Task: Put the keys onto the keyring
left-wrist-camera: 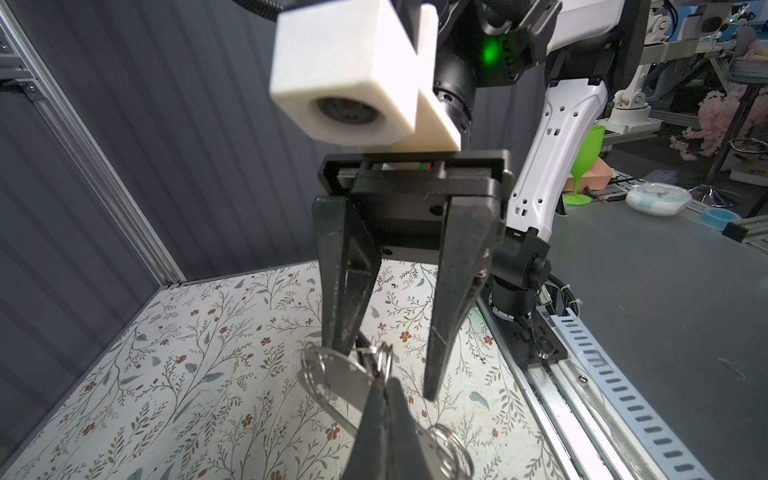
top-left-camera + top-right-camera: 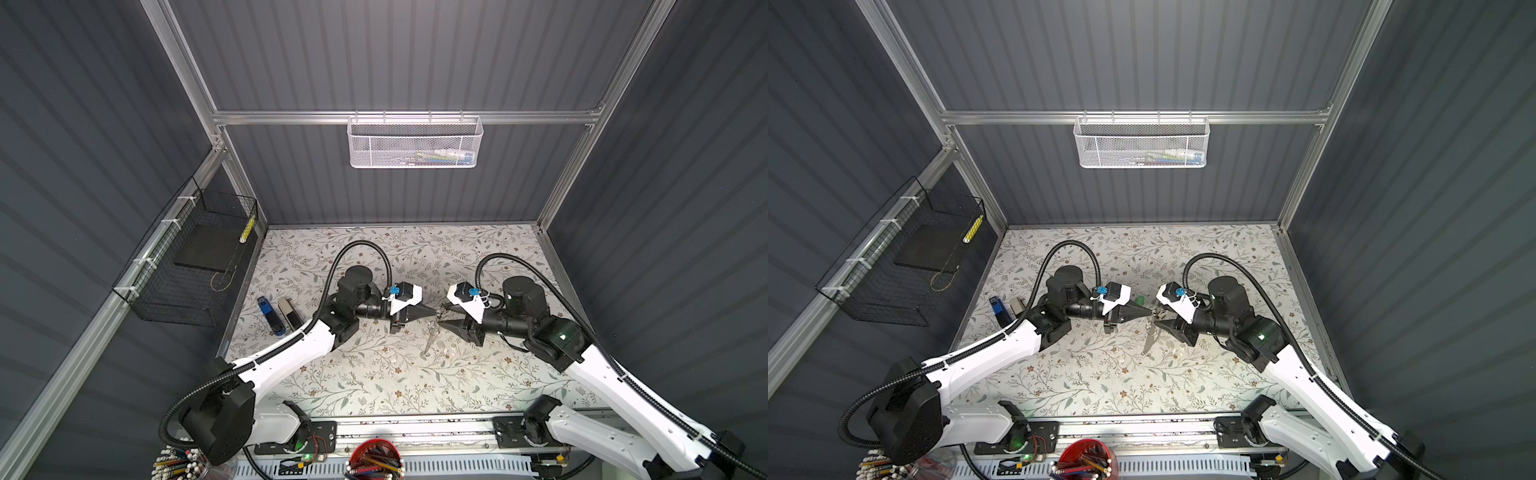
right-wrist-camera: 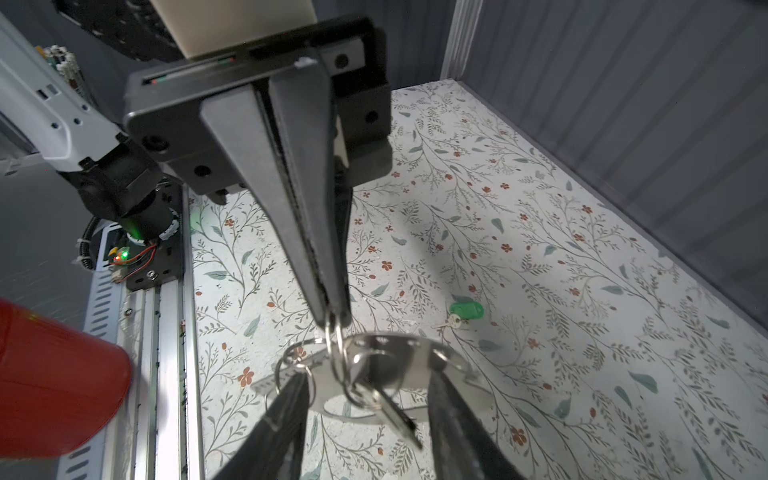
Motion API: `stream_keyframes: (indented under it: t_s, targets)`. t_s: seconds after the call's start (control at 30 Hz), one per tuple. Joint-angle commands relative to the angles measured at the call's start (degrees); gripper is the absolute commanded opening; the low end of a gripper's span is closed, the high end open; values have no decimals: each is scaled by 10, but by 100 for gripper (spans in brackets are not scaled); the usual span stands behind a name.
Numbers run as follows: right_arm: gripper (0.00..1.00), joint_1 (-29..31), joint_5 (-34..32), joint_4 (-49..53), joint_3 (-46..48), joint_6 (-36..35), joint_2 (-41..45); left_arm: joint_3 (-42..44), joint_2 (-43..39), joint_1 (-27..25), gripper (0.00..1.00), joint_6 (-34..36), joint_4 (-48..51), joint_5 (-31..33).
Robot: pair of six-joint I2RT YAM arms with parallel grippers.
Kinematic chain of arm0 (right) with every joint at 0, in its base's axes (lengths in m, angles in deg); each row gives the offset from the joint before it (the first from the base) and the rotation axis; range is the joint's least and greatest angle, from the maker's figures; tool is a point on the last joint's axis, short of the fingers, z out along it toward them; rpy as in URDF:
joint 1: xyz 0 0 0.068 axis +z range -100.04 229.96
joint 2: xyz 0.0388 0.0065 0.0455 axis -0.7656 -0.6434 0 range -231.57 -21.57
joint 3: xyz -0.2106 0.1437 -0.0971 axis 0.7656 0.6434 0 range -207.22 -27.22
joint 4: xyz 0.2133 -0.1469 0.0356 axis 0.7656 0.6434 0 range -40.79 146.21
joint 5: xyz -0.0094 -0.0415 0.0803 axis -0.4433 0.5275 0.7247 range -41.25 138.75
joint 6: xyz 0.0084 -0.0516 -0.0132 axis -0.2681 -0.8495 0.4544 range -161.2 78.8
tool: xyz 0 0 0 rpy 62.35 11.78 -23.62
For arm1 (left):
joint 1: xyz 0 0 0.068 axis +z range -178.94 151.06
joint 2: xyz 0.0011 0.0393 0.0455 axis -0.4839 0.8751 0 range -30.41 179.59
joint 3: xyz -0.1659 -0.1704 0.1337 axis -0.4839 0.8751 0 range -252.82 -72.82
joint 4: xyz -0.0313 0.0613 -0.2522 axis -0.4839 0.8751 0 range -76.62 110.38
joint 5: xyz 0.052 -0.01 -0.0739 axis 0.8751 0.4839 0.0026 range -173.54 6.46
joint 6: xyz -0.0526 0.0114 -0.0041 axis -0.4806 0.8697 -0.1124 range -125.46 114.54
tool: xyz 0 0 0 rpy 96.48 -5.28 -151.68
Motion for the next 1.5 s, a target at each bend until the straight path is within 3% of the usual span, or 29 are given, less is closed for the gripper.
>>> stream_keyframes:
  t_s: [0.0,0.3,0.97,1.27,1.47]
  targets:
    - [42,-3,52,7,-16,-18,-13,7,-19,3,0,-7,-20,-13]
    - [24,-7,46,55,-22,-35,-12,8,-26,4,0,-5,-20,11]
    - [27,-22,42,41,-26,-24,-1,11,-22,6,0,-2,-16,12]
    - [2,-27,19,92,-46,-42,-25,16,-25,6,0,-12,-30,33]
    - [0,-27,21,134,-74,-55,-65,42,-20,6,0,-71,-121,65]
